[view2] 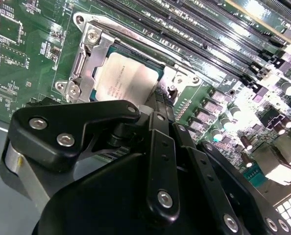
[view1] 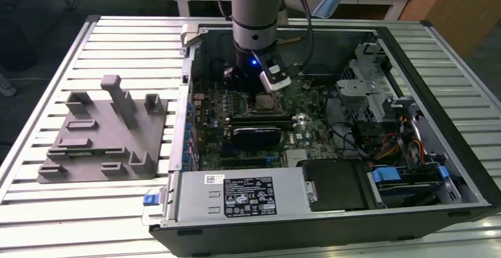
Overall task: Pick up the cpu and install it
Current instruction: 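Close the cpu cover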
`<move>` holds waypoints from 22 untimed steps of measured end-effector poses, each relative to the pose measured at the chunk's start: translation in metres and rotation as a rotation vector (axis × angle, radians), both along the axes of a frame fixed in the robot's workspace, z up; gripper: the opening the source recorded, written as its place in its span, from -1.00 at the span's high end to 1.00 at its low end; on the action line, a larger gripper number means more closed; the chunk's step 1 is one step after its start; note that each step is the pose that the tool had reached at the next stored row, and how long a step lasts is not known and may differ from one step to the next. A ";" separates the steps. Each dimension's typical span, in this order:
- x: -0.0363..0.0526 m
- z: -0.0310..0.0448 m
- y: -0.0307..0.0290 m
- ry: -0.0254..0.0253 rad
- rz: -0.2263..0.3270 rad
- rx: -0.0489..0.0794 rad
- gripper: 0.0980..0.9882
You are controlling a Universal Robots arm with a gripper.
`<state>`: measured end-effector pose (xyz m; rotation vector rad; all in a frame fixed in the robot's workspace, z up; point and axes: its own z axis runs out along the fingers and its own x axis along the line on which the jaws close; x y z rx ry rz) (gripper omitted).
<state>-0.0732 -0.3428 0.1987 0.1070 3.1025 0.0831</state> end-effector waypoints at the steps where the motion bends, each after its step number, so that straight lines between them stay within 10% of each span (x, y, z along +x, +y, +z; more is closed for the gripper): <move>1: 0.0003 -0.0001 0.0000 -0.0001 0.001 0.000 0.98; 22: 0.0044 0.0039 0.0000 -0.0002 0.004 0.000 0.98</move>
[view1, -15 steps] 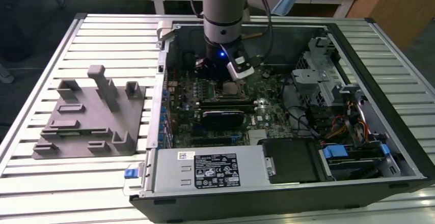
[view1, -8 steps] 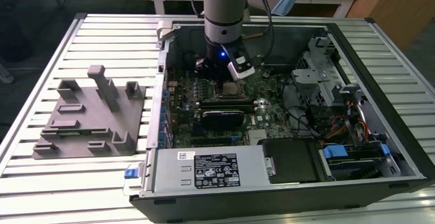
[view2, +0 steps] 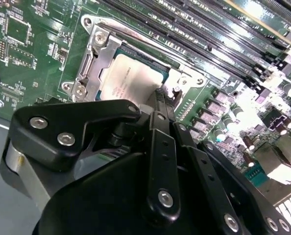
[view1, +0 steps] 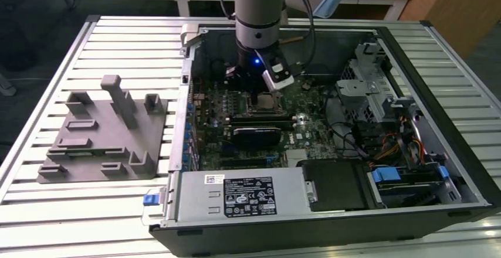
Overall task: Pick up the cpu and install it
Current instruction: 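Close the cpu cover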
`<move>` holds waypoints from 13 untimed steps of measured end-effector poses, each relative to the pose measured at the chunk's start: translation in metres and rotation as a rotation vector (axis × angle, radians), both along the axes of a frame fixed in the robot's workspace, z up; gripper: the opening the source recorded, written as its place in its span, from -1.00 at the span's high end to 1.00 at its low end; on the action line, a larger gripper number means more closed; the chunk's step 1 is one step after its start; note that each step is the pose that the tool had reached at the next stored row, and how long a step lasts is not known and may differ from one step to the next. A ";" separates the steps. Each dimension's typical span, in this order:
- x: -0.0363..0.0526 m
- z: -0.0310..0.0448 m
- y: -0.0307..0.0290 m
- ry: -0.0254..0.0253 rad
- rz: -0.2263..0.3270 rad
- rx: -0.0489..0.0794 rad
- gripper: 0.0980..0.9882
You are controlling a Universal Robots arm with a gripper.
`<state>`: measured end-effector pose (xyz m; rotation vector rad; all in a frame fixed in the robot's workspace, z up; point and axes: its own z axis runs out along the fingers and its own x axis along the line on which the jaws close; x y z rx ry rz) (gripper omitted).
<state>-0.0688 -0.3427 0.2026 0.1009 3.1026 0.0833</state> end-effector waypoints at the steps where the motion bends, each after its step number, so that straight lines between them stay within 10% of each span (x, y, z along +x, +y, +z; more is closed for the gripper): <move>1: 0.0000 0.0011 0.0000 0.0000 0.000 0.000 0.98; 13: 0.0000 0.0184 0.0000 0.0000 0.001 0.000 0.98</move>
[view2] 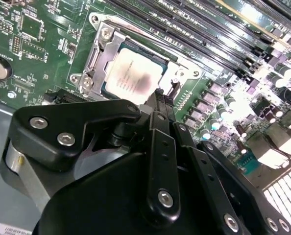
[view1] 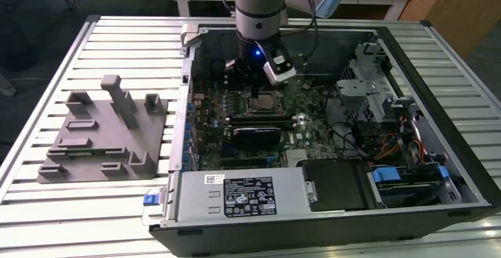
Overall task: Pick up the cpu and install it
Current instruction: 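Close the cpu cover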
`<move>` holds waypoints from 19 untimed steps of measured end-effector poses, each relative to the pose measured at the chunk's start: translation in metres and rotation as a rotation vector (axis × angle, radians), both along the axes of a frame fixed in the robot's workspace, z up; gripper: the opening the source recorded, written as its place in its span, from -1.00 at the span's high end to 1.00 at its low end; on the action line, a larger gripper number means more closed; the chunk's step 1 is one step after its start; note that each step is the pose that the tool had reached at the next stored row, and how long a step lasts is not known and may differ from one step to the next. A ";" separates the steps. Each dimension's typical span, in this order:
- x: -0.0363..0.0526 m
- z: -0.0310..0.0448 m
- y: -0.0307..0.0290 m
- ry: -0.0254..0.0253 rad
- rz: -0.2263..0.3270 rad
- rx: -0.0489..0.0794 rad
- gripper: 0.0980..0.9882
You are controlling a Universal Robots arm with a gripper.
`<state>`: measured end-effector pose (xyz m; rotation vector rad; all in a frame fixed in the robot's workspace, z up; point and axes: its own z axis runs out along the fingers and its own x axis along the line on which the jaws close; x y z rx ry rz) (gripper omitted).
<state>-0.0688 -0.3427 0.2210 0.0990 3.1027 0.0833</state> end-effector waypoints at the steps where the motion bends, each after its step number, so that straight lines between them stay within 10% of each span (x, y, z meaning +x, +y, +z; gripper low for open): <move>1: 0.0000 0.0007 0.0000 0.0001 0.000 0.000 0.98; 13: 0.0291 0.0008 0.0000 0.0002 0.000 0.000 0.98; 19: 0.0294 0.0066 0.0000 0.0001 0.000 0.000 0.98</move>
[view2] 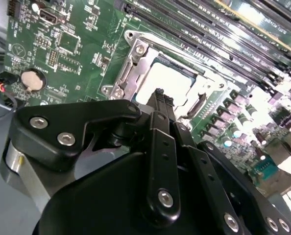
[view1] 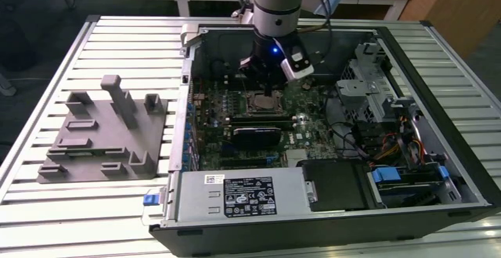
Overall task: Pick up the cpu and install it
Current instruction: 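Close the cpu cover, then install the first cpu locking lever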
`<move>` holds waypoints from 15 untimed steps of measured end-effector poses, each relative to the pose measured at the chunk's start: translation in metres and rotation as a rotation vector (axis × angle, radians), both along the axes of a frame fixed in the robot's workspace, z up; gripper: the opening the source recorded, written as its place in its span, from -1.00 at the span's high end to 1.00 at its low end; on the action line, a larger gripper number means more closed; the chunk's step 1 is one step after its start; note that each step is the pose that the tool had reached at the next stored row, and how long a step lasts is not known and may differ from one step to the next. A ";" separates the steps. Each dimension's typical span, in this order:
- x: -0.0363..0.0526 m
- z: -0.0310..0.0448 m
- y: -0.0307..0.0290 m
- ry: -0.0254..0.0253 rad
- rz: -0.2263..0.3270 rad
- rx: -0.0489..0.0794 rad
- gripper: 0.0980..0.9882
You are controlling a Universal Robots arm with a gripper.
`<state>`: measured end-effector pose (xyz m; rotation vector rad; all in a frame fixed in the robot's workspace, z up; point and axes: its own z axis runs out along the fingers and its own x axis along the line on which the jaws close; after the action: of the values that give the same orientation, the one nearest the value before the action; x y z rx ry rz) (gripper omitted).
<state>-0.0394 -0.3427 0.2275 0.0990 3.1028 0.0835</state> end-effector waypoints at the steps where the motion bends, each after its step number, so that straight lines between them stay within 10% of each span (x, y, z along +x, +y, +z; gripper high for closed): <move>1: 0.0000 0.0021 0.0000 0.0001 0.000 0.000 0.98; 15: 0.0000 0.0179 0.0000 0.0001 0.000 0.000 0.98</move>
<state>-0.0394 -0.3427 0.2455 0.0990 3.1029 0.0833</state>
